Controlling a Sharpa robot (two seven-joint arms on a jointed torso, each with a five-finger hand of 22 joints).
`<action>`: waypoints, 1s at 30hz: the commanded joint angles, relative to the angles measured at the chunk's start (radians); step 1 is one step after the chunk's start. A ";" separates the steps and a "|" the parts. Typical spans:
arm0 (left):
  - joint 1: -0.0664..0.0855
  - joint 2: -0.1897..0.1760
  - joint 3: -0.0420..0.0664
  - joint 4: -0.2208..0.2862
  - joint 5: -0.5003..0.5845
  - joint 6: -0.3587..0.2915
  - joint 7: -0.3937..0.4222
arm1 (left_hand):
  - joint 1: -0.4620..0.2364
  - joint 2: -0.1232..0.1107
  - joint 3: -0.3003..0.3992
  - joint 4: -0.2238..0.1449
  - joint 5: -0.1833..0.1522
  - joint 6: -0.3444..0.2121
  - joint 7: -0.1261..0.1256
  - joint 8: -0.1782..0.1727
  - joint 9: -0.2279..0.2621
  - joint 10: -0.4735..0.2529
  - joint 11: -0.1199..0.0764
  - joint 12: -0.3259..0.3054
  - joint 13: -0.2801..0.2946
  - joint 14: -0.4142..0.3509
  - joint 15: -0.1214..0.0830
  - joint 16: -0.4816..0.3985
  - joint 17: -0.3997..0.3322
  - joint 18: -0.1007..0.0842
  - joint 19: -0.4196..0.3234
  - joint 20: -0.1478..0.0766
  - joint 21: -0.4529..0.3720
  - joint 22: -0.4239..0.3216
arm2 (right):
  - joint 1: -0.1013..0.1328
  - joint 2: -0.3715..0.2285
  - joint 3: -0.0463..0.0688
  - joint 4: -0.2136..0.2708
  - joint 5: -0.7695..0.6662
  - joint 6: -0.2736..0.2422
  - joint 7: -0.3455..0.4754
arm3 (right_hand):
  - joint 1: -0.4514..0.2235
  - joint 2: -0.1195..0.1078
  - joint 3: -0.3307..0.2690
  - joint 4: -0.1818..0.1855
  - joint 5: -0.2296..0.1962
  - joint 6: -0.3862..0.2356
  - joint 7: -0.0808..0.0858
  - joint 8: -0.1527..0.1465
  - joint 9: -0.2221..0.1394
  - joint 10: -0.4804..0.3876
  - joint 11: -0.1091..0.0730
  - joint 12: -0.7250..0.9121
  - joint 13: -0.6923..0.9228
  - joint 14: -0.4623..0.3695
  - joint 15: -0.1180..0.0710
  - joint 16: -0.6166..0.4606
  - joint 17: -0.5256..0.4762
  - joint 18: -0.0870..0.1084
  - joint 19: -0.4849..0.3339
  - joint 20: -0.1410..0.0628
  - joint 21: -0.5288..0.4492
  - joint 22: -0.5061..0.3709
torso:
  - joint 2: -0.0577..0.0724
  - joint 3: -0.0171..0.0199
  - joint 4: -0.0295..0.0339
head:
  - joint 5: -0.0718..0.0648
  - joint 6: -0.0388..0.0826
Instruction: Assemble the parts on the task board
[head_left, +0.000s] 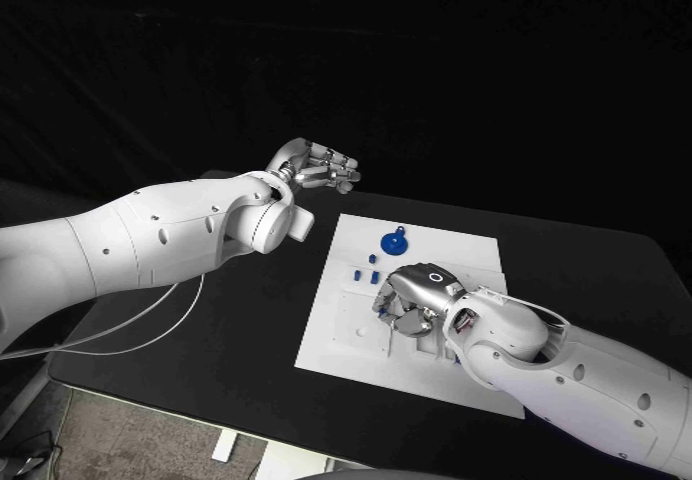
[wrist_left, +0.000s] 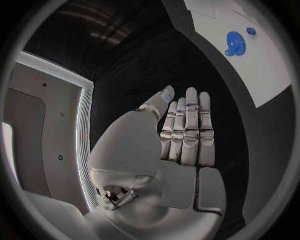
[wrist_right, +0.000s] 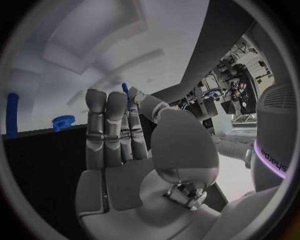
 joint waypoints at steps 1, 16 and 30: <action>0.004 0.000 0.001 0.005 0.007 0.007 0.014 | 0.005 0.004 -0.003 0.003 0.002 -0.004 0.001 -0.002 0.001 -0.003 -0.001 -0.002 0.000 -0.007 0.002 -0.006 -0.001 -0.005 -0.001 0.007 -0.002 -0.001 | -0.003 0.004 0.000 -0.006 -0.032 -0.015 -0.002 | -0.001 0.007 0.002 -0.004 0.002 0.005 -0.001 0.003 -0.001 0.031 -0.025 0.004 0.001 0.001 -0.007 0.006 0.001 0.015 0.008 -0.001 -0.004 0.004 | -0.001 0.0003 -0.0002 | 0.002 -0.004; 0.004 -0.002 0.001 0.009 0.007 0.015 0.011 | 0.005 0.004 -0.003 0.005 0.002 -0.005 0.001 -0.002 0.001 -0.004 -0.001 -0.002 0.000 -0.008 0.003 -0.006 -0.001 -0.004 -0.001 0.008 -0.003 -0.002 | -0.006 0.009 -0.010 -0.021 -0.052 0.021 -0.001 | -0.001 0.007 0.001 -0.005 0.003 0.004 0.000 0.003 -0.001 0.029 -0.024 0.004 0.001 0.000 -0.006 0.005 0.001 0.014 0.011 -0.001 -0.020 0.016 | -0.002 -0.0003 -0.0027 | 0.003 -0.007; 0.004 0.000 0.001 0.009 0.007 0.020 0.009 | 0.005 0.004 -0.003 0.006 0.001 -0.005 0.001 -0.002 0.001 -0.006 0.000 -0.002 0.000 -0.010 0.004 -0.006 -0.001 -0.003 0.000 0.009 -0.003 -0.004 | -0.006 0.019 -0.034 -0.026 -0.064 0.020 -0.001 | -0.002 0.012 -0.006 -0.003 0.002 0.001 0.001 0.003 -0.001 0.025 -0.024 0.003 0.001 0.001 -0.006 0.004 0.001 0.012 0.014 -0.001 -0.032 0.025 | -0.001 -0.0014 -0.0023 | 0.005 -0.010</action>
